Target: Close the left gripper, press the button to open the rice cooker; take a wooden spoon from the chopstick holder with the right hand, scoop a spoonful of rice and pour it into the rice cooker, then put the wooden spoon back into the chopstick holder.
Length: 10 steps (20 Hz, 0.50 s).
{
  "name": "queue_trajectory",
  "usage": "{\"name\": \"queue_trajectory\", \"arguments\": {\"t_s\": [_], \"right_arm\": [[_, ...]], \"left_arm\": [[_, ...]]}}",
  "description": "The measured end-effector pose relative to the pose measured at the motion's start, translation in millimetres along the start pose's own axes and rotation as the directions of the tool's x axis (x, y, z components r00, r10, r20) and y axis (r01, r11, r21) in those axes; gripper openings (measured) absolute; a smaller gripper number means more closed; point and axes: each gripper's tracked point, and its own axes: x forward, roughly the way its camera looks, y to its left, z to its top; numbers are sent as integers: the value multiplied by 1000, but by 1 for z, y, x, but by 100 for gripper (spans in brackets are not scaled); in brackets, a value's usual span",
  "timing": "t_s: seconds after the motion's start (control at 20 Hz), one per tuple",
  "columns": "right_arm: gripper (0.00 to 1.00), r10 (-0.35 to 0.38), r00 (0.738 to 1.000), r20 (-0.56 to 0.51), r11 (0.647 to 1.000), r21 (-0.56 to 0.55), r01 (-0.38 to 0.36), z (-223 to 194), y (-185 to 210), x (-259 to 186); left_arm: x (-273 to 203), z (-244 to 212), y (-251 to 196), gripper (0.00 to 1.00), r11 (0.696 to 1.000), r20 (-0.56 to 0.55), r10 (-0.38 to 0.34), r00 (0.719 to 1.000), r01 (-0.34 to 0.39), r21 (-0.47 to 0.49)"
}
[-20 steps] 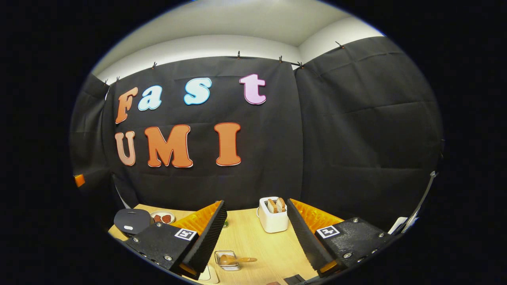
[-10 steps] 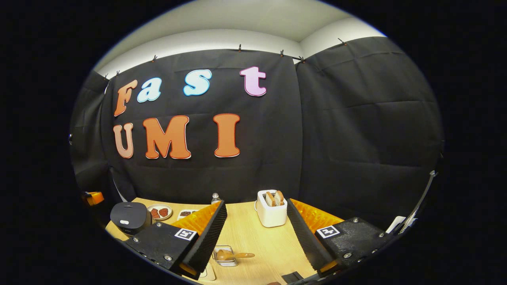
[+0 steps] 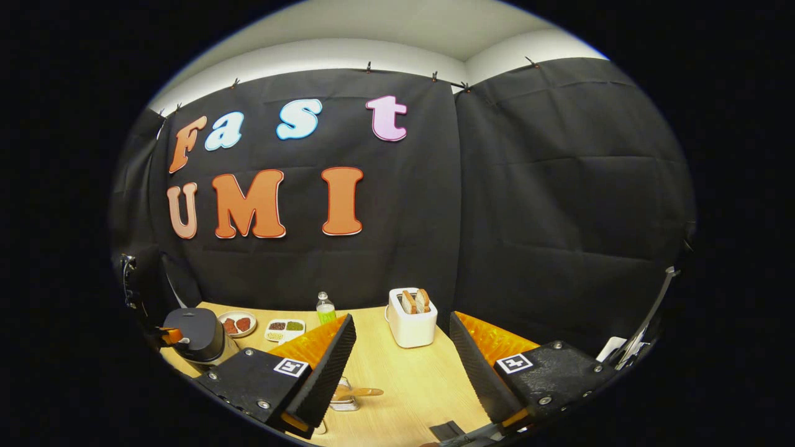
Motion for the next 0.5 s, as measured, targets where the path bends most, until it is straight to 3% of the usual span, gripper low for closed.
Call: {"name": "queue_trajectory", "arguments": {"t_s": [0.15, 0.25, 0.5], "right_arm": [[94, -7, 1000, -10, 1000, 10, 7, -3, -2, -1], [94, -11, 1000, -16, 1000, 12, 11, -6, -4, -1], [94, 19, 999, -42, 999, 26, -18, -17, 8, 0]], "left_arm": [[-1, -6, 4, 0, 1000, -11, 8, 1000, -8, 2], [2, -8, 5, 4, 1000, -19, 11, 1000, -11, 3], [-1, -17, 7, 1, 997, -46, -26, 999, 23, -77]]}}
